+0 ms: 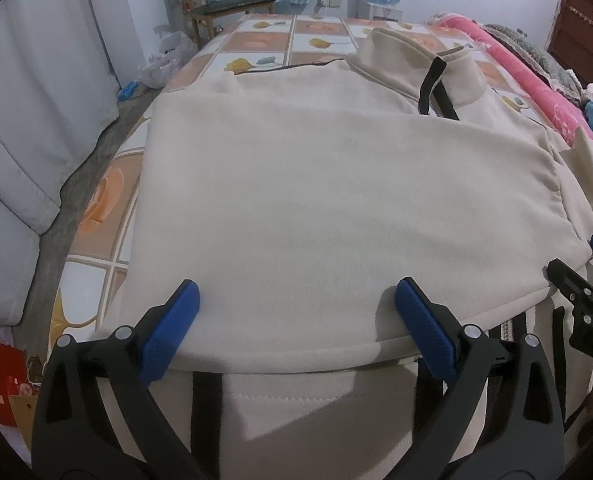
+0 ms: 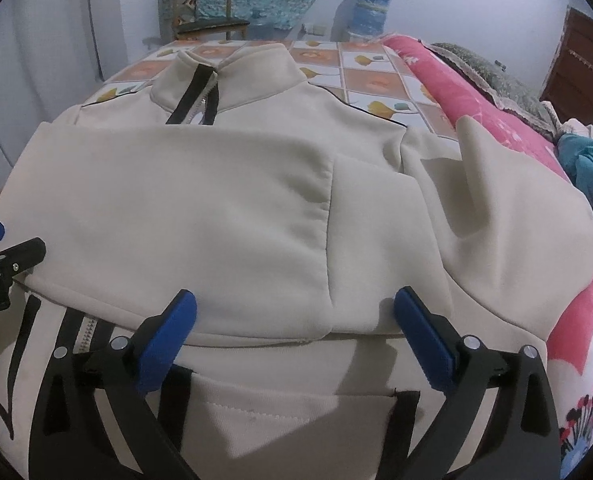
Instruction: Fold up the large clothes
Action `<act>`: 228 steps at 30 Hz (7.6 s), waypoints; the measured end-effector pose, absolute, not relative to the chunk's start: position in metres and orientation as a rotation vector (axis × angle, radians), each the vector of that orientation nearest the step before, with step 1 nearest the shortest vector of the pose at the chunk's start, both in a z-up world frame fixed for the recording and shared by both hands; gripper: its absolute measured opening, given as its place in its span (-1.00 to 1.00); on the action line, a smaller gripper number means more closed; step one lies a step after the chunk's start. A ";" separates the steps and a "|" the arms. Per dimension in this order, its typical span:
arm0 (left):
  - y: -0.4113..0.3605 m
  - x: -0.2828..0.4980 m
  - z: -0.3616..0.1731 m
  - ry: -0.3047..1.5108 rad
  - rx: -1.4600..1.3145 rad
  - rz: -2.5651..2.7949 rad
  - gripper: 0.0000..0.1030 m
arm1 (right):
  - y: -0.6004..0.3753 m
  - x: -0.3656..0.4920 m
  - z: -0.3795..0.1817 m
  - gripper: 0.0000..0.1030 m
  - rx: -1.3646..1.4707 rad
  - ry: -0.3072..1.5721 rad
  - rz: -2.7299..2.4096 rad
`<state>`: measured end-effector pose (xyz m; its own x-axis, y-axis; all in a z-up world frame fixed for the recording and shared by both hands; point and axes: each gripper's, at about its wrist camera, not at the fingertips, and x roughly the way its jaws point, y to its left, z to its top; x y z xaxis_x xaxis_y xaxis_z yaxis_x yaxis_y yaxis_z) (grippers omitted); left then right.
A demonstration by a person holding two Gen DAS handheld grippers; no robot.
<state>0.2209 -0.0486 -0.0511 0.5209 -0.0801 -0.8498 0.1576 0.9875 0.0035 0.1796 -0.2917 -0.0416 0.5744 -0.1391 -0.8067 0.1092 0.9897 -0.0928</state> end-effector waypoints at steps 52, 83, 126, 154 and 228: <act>-0.155 0.247 -0.038 0.939 0.192 -0.212 0.85 | -0.464 0.117 0.044 0.87 0.282 0.838 -0.106; -0.149 0.246 -0.051 0.918 0.109 -0.242 0.87 | -0.746 0.128 -0.040 0.46 1.007 0.702 -0.529; -0.147 0.246 -0.052 0.917 0.107 -0.243 0.87 | -0.750 0.125 -0.003 -0.75 0.951 0.599 -0.600; -0.146 0.245 -0.052 0.915 0.105 -0.244 0.87 | -0.519 0.143 0.160 -0.76 0.488 0.492 -0.092; 0.027 0.214 -0.036 0.962 -0.167 -0.202 -0.26 | -0.252 0.200 0.162 -0.77 0.225 0.474 0.138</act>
